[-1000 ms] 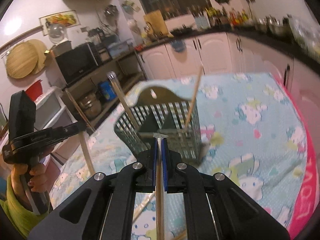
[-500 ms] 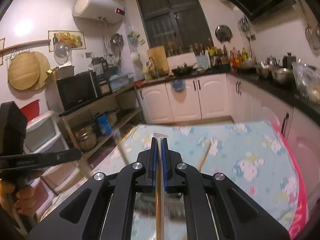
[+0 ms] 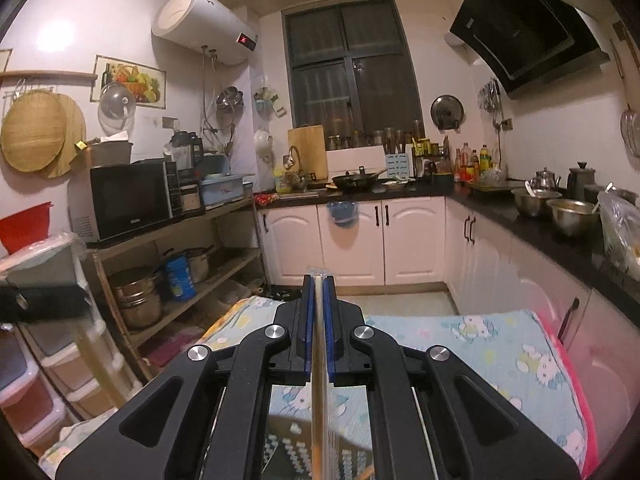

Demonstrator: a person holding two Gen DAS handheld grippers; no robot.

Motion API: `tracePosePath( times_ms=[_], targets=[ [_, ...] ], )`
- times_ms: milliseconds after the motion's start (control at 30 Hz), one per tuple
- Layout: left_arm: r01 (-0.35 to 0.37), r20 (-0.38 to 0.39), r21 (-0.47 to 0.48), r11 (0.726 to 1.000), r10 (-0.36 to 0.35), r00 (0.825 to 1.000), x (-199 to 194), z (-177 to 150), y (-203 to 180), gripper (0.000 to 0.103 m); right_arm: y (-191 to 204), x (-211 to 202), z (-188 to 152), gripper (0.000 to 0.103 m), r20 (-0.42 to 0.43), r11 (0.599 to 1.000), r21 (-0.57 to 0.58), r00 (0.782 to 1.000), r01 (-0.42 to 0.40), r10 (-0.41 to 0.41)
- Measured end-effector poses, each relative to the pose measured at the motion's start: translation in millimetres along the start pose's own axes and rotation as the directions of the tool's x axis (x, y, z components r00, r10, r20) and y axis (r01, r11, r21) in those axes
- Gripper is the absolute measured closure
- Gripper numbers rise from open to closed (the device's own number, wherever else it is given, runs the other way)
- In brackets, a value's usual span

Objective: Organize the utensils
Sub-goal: 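Lift both held chopsticks and carry them above the green caddy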

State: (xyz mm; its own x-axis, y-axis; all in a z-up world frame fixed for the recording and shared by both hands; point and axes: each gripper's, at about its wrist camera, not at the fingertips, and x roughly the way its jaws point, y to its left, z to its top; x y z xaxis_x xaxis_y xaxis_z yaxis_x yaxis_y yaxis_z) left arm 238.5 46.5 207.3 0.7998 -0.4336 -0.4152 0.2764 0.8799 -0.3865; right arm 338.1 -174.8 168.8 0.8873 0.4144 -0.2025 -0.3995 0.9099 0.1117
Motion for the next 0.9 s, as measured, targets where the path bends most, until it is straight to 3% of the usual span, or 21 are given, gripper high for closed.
tracePosePath(
  times_ms=[233, 500, 900],
  targets=[
    [-0.022, 0.035, 0.001, 1.000, 0.022, 0.999, 11.0, 16.4, 8.0, 0.101, 4.3, 23.4, 3.8, 0.098, 0.052, 0.998, -0.068, 0.999, 0.002, 0.001],
    [-0.020, 0.027, -0.035, 0.999, 0.021, 0.999, 31.3, 15.7, 20.8, 0.101, 7.2, 46.3, -2.8, 0.098, 0.035, 0.994, -0.107, 0.999, 0.005, -0.002],
    [-0.044, -0.029, -0.037, 0.998, 0.043, 0.999, 56.5, -11.2, 35.3, 0.101, -6.9, 48.6, -36.0, 0.098, 0.018, 0.995, -0.087, 0.999, 0.050, -0.049]
  ],
)
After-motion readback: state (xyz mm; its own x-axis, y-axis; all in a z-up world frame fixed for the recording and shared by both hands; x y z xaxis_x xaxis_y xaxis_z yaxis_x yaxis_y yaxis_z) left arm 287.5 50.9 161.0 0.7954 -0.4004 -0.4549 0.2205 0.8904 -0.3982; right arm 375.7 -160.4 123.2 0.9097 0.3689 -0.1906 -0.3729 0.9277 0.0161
